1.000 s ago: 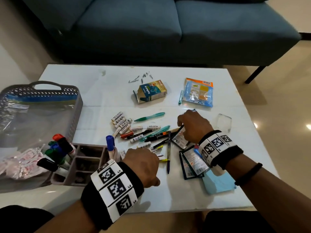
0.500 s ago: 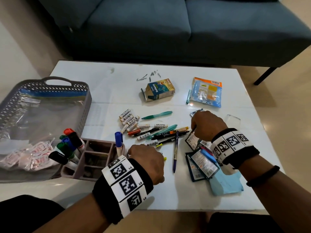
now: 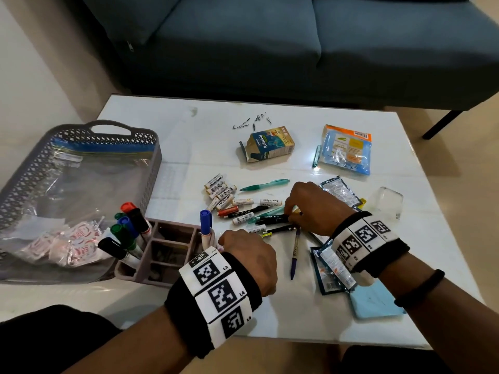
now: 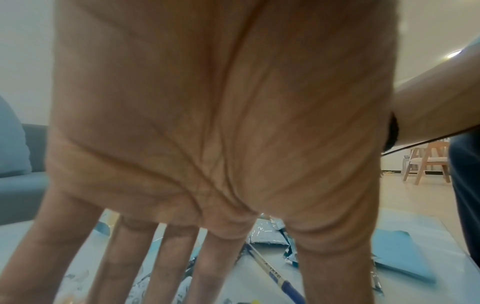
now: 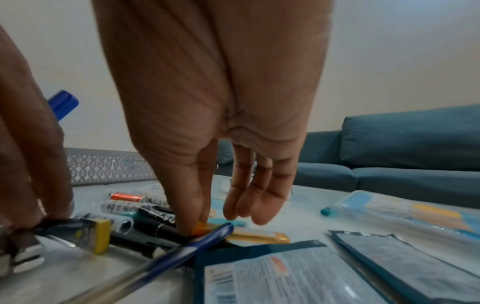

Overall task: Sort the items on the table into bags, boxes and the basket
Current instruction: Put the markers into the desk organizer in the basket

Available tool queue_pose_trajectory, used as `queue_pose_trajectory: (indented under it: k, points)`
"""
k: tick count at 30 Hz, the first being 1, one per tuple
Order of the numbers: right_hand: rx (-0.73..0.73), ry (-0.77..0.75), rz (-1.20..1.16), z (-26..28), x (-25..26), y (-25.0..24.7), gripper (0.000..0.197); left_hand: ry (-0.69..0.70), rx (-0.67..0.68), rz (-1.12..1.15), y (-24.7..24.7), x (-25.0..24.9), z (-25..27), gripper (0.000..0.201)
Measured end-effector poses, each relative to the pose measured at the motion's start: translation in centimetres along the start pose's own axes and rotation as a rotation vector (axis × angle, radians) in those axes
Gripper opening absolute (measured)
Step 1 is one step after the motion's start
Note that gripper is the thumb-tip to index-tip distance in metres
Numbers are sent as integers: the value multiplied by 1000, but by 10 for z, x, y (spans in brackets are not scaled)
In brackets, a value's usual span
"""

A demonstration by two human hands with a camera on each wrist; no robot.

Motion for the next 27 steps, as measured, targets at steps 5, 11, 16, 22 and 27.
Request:
queue_pose_trajectory:
  k: [5,11,16,22,27]
  points:
    - [8,61,77,-3,-4,-3,18,7,-1,-7,3,0,2,44]
    - [49,79,121,-5,-5,0,23,28,-11,16,3,2,6,43]
    - [-2,72,87,-7,-2,0,20,68,-64,94,1,10,11,52]
    - [37,-57,-20,-11,13,2,18,116,-54,92,14,16,11,56]
    - [83,-36,110,-16,23,1,17,130,-37,74,22,16,14,59]
Point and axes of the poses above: each hand's wrist, its own z-axis away from the middle knuckle, its own y-axis out of the palm, x = y × z, the point moved 4 cm from there along -z, towards the middle knuckle, and after that the axes turned 10 degrees about y, right-handed, at the moved point
